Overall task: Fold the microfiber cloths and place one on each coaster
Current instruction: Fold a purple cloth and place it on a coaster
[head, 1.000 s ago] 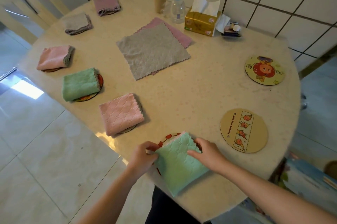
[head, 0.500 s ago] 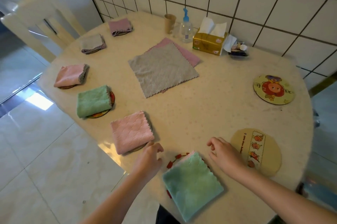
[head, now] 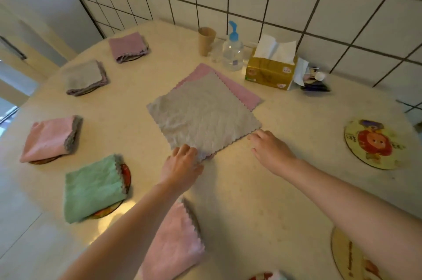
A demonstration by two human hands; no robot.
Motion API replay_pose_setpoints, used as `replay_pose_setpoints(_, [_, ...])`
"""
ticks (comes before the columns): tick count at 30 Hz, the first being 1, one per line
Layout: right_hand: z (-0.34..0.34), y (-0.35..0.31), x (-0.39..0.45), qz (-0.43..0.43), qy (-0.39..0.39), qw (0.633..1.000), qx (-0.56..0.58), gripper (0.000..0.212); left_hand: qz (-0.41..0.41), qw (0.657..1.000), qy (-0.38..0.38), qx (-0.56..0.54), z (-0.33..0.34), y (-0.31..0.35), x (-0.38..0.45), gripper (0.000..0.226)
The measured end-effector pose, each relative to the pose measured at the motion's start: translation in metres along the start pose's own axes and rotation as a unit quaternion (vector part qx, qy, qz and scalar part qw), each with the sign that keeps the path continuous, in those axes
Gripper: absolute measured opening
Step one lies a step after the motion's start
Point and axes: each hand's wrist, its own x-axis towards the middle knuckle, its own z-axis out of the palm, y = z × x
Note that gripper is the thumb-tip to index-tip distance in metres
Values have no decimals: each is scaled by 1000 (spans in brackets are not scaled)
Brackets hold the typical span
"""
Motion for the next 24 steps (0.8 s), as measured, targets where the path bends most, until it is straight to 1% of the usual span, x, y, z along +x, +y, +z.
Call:
replay_pose_setpoints(3, [7,3,42,-11,0,1000,-27,33,35,999,-19,29,10,-14,24,47])
replay_pose_setpoints(5, [11,5,56,-31,-2,999,-40,35,66,996,-10,52,14,-19,31,49])
replay_pose_setpoints(7, [17,5,67,-67,-4,994,-80,42,88,994,6,58,16,-25,37,49])
replay_pose_setpoints(9, [21,4,72,-85,-8,991,-102,48,116,991,16,65,17,-31,41,44])
replay_pose_setpoints(12, [20,6,75,-95,15,991,-96,46,161,984,33,70,19,-39,41,35])
replay_pose_setpoints(14, [18,6,79,-96,38,991,-84,38,176,980,40,83,17,-41,38,33])
replay_pose_setpoints(16, [13,1,83,-78,66,994,-49,21,169,981,43,88,16,-40,35,39])
replay_pose_setpoints(18, [2,-7,88,-38,97,994,23,8,140,985,33,93,15,-34,34,48])
replay_pose_setpoints(20, [-10,-16,95,-6,110,990,85,17,111,989,27,88,16,-28,36,50])
replay_pose_setpoints(22, [-20,-21,100,-15,111,987,112,21,74,996,31,49,12,-26,40,37])
replay_pose_setpoints(24, [-26,-23,101,-55,109,988,99,17,36,998,32,-35,8,-32,44,18])
